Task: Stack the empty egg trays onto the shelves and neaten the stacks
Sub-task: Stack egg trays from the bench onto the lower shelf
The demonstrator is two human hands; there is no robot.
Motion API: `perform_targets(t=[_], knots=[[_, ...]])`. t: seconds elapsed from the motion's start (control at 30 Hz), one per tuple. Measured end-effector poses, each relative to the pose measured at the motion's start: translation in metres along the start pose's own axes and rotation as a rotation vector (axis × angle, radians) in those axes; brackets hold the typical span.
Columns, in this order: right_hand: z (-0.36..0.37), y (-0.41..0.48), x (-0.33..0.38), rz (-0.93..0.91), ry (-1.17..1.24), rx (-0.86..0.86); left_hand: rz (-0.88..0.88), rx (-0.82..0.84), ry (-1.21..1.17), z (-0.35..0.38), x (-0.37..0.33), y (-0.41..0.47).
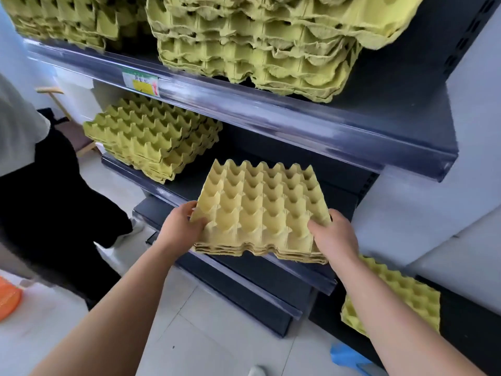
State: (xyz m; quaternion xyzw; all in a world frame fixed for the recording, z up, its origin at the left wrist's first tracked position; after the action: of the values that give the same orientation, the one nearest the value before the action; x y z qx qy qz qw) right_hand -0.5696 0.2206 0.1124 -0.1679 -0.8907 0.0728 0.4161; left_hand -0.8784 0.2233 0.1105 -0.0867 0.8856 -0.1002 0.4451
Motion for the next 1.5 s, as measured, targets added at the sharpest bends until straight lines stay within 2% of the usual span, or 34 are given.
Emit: perform_targets(t=[0.33,0.57,0.67,0.87,0.97,1.1,1.27,1.5], knots=[[0.058,0.043,0.016,0.189,0.032,-0.096,0.093,0.182,0.053,-0.022,0.009,0.117],[0.09,0.056,0.026,0.256,0.087,-0.201,0.162,0.339,0.13,-0.023,0.016,0.178],[0.099,0.058,0.03,0.278,0.091,-0.194,0.163,0.377,0.163,-0.021,0.023,0.194],[0.108,0.053,0.034,0.29,0.015,-0.138,0.178,0.414,0.422,-0.014,0.034,0.208],[0.103,0.042,0.039,0.251,-0.061,-0.174,0.211,0.365,0.596,-0.015,0.022,0.2],[0.087,0.017,0.039,0.184,-0.144,-0.249,0.475,0.26,0.767,-0.006,-0.02,0.163],[0.056,-0.037,0.011,0.208,-0.202,-0.35,0.79,0.389,0.72,0.041,-0.066,0.096],[0.004,-0.12,-0.08,0.373,-0.229,-0.453,1.01,0.58,0.711,0.142,-0.094,0.002]])
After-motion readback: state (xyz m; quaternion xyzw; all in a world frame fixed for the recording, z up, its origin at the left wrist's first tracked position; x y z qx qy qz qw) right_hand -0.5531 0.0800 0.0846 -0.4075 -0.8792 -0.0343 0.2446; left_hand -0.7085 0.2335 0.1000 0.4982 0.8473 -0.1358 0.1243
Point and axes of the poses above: each hand's wrist, its own y-axis towards the middle knuckle, its own z-axis out of the palm, x = y × z, the point moved 3 cm from there along y, towards the middle knuckle, and after that the axes turned 10 degrees about x, right-handed, at the moved point
